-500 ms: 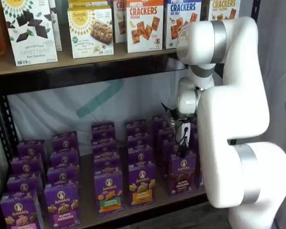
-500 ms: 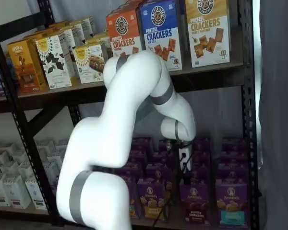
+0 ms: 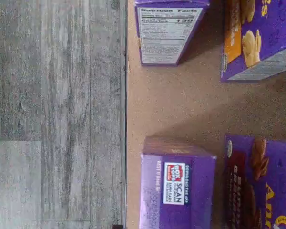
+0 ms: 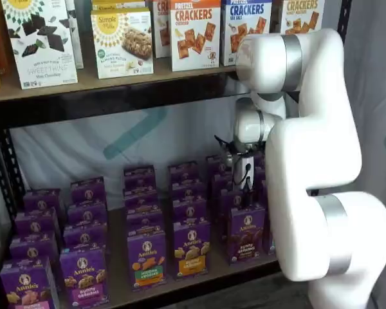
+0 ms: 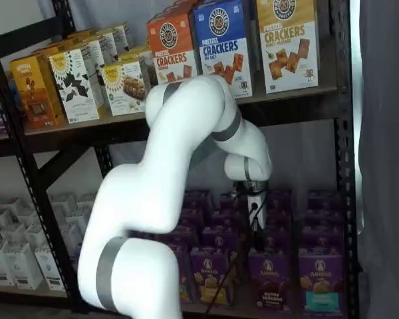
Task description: Pick up the purple box with a brown patch in the center, on the bottom shelf, the fifth box from the left
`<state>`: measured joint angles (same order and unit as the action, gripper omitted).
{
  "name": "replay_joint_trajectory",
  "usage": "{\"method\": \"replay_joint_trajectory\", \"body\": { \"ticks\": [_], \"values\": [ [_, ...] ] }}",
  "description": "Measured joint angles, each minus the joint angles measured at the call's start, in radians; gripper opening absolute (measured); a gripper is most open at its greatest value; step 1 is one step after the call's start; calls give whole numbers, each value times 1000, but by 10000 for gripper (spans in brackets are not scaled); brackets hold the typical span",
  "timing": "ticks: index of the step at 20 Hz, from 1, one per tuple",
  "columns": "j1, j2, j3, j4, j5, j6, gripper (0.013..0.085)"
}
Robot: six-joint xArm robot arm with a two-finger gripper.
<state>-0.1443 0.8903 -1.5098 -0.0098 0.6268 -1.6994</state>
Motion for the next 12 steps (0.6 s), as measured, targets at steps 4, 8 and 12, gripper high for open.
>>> {"method": "replay_joint_trajectory", "body": {
  "ticks": [4,8,12],
  "values": [
    [0,13,-22,-39,26,32,850],
    [-9,1,4,-53,14,35,850],
    [-16,-11,30,-52,7,28,850]
  ]
}}
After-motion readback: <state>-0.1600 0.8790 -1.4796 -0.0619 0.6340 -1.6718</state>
